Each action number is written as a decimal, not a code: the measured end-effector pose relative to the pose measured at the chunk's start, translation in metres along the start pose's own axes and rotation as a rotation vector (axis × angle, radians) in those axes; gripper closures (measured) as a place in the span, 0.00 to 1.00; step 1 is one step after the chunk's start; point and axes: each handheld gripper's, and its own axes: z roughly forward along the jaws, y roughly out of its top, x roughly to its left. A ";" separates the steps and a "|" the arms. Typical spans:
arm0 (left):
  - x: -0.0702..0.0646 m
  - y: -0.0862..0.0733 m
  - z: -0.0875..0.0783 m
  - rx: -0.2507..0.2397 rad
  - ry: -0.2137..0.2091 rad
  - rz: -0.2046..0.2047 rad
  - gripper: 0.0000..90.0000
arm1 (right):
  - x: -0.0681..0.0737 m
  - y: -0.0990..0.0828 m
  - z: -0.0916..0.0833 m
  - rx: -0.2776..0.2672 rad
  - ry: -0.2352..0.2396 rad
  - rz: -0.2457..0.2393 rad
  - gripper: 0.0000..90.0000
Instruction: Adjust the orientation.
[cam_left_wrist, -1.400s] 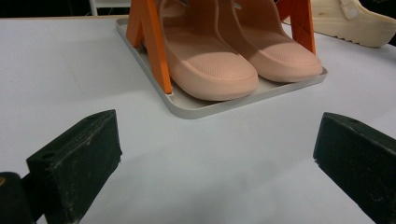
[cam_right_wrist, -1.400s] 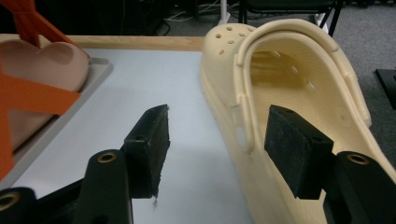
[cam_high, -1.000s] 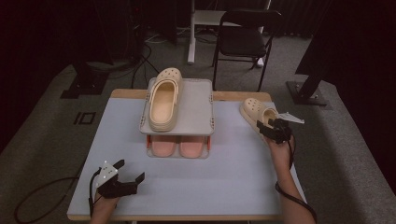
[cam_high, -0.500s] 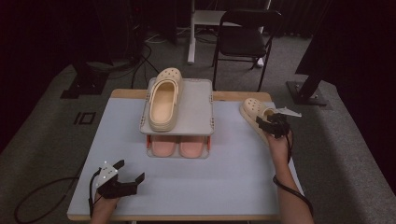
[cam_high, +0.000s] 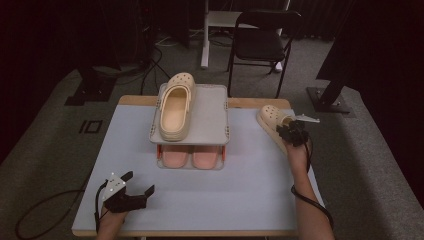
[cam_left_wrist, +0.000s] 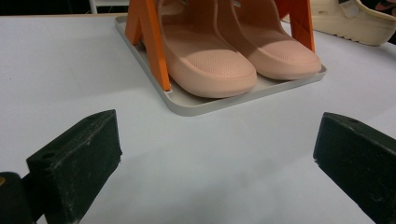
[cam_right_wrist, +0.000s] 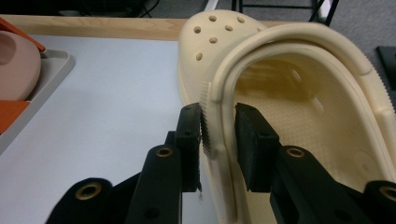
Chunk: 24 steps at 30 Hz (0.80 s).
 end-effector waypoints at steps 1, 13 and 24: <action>0.000 0.000 0.000 0.002 0.002 0.001 0.01 | -0.002 0.000 0.000 0.003 0.015 0.010 0.80; 0.000 0.001 0.000 0.001 0.005 0.006 0.01 | 0.006 0.005 -0.006 0.000 0.021 -0.037 0.86; 0.000 0.001 0.000 0.000 0.007 0.005 0.01 | 0.017 -0.004 -0.025 -0.025 0.080 -0.070 0.86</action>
